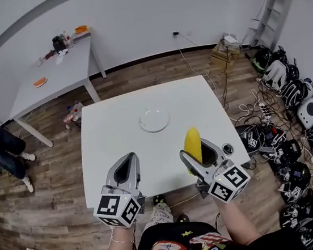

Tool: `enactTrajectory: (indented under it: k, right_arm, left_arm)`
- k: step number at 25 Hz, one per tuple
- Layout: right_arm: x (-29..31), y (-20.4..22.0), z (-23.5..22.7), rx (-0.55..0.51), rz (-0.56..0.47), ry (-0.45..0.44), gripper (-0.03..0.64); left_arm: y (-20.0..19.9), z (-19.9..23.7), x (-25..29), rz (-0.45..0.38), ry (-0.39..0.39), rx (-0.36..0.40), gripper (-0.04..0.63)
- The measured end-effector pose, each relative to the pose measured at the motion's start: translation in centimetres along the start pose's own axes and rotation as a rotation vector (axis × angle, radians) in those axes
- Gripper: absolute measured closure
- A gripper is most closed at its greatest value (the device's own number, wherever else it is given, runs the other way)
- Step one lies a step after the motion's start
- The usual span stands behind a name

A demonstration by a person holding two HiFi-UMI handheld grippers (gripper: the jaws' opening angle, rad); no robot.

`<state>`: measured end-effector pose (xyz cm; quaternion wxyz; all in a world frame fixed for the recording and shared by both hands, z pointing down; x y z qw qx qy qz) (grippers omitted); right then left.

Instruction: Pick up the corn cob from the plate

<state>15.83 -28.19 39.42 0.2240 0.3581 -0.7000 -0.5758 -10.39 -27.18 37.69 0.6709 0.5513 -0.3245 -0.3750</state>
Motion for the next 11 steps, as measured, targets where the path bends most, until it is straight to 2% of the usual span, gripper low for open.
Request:
enactTrajectory:
  k: [11]
  right_arm:
    - [0.4,-1.5,0.8,-0.020,-0.032,-0.017,0.356]
  left_arm:
    - [-0.9,-0.4,-0.4,-0.020,-0.013,0.046,0.607]
Point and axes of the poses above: the fingertips, and each gripper's own axes: x forward along the fingers, z to its left, y out of its underside, the point moved 9 cm from there along -x, backward along the fingers
